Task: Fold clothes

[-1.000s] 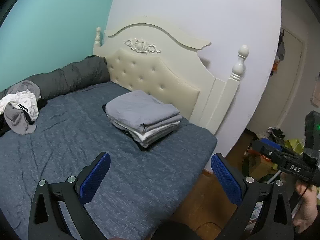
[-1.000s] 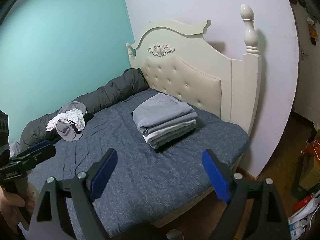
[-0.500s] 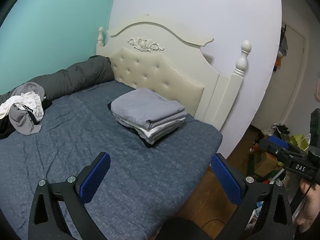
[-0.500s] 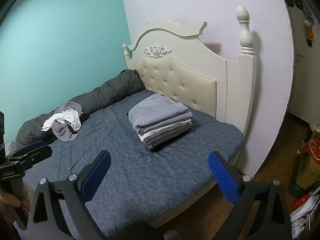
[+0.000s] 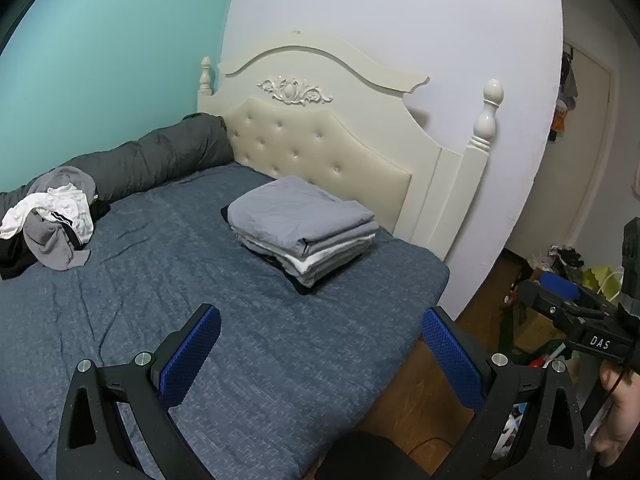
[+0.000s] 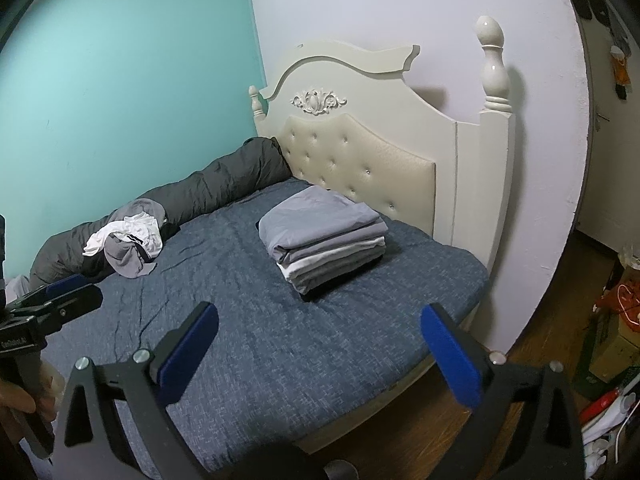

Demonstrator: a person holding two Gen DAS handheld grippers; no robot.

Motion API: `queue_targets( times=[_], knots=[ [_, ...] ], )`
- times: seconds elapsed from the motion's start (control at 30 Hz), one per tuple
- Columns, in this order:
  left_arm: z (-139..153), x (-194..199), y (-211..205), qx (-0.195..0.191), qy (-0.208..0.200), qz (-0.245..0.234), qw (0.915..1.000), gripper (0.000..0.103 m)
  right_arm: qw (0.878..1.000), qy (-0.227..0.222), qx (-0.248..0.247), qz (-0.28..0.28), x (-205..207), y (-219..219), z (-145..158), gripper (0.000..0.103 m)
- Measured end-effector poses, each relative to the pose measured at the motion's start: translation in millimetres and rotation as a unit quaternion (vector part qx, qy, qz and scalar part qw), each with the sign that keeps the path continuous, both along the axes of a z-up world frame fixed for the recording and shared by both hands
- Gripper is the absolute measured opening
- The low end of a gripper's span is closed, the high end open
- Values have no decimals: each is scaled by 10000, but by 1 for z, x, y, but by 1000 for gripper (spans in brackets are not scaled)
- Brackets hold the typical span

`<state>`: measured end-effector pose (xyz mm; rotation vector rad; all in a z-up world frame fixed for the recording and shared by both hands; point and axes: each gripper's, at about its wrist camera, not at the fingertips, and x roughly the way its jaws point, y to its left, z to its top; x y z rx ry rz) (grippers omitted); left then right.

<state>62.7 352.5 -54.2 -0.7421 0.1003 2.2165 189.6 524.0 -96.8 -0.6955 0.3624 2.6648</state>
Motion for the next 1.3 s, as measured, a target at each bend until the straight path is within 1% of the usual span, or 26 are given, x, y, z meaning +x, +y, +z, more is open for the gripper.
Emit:
queue_targets(
  times=[0.5,0.6,0.83,1.3],
  knots=[
    [1,2,-1,-31,2,-41,10000,103,10000,1,13,19,1,-4,1,102],
    [1,4,-1,-75,59,-4,10000,103,10000,5,9,14,2,-4,1,102],
    [1,5,-1,-103,51,24,9999,103,10000,-25,-12,19,2,-3,-1,102],
    [2,7,0,-68,79,5,9999,103,10000,-25,-2,19,2,-3,-2,102]
  ],
)
